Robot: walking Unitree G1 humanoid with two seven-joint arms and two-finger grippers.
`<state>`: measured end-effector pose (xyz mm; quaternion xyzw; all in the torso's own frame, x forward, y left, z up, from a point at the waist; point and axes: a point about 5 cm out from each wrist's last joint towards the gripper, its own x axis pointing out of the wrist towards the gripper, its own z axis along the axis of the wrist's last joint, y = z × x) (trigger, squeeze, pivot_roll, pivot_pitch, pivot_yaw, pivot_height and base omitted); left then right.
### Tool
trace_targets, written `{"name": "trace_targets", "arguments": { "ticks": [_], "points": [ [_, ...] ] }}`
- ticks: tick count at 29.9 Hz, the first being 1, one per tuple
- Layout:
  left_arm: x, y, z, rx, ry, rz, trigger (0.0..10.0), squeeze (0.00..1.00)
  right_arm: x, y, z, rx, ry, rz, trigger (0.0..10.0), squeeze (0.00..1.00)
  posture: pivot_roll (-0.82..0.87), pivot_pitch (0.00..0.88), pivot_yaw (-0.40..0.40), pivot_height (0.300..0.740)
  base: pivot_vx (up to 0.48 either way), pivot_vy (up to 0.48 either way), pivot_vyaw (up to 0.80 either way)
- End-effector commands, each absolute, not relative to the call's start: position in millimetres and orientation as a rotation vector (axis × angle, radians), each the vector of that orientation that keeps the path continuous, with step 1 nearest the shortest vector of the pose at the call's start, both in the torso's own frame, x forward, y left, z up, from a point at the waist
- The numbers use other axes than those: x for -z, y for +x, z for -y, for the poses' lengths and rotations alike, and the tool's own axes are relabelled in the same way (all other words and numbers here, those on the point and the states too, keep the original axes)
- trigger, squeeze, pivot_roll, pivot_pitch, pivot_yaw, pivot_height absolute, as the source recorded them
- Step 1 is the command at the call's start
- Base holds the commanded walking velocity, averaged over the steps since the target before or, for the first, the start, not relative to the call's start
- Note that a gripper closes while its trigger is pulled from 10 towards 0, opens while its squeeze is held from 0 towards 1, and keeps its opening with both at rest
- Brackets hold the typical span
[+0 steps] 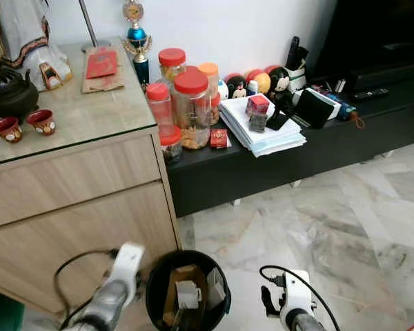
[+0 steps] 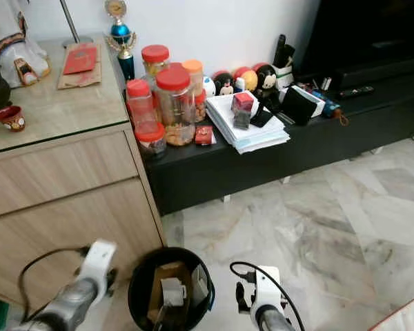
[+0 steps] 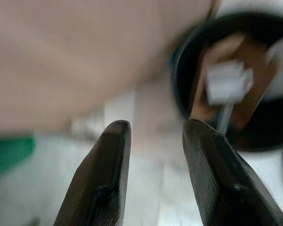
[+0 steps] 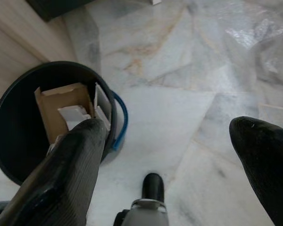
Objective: Picking trash to rubbish bin
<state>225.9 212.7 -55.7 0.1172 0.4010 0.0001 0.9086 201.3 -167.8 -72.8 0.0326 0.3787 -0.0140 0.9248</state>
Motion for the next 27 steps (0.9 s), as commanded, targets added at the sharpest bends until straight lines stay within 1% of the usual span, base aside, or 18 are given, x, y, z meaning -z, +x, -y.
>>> {"name": "trace_targets", "arguments": {
  "ticks": [1,3,4,6,7,11,13,19,26,27],
  "points": [
    [64,209,-220,-0.049,0.214,-0.876,10.0,0.00,74,199,164,0.023,0.076,-0.784,10.0,0.00,-0.08,0.055,0.033,0.740,0.000,0.000,0.00],
    [70,197,-225,-0.071,0.208,-0.904,10.0,0.00,75,198,163,0.022,0.076,-0.788,10.0,0.00,-0.07,0.052,0.038,0.740,0.000,0.000,0.00],
    [70,197,-225,-0.071,0.208,-0.904,10.0,0.00,75,198,163,0.022,0.076,-0.788,10.0,0.00,-0.07,0.052,0.038,0.740,0.000,0.000,0.00],
    [76,184,-227,-0.090,0.212,-0.938,10.0,0.00,76,196,162,0.018,0.075,-0.797,10.0,0.00,-0.07,0.052,0.038,0.740,0.000,0.000,0.00],
    [77,182,-227,-0.097,0.205,-0.944,10.0,0.00,77,195,162,0.017,0.075,-0.802,10.0,0.00,-0.07,0.049,0.036,0.740,0.000,0.000,0.00],
    [76,184,-226,-0.100,0.195,-0.933,10.0,0.00,77,194,162,0.018,0.073,-0.807,10.0,0.00,-0.08,0.045,0.035,0.740,0.000,0.000,0.00],
    [72,192,-227,-0.093,0.207,-0.909,10.0,0.00,78,193,164,0.021,0.070,-0.810,10.0,0.00,-0.08,0.039,0.036,0.740,0.000,0.000,0.00],
    [66,203,-226,-0.079,0.216,-0.881,10.0,0.00,78,192,165,0.028,0.068,-0.814,10.0,0.00,-0.08,0.030,0.041,0.740,0.000,0.000,0.00],
    [66,205,-224,-0.070,0.213,-0.871,10.0,0.00,79,192,164,0.022,0.065,-0.818,10.0,0.00,-0.09,0.021,0.043,0.740,0.000,0.000,0.00],
    [66,204,-224,-0.069,0.210,-0.871,10.0,0.00,79,191,164,0.018,0.062,-0.820,10.0,0.00,-0.08,0.009,0.042,0.740,0.000,0.000,0.00]
  ]
}}
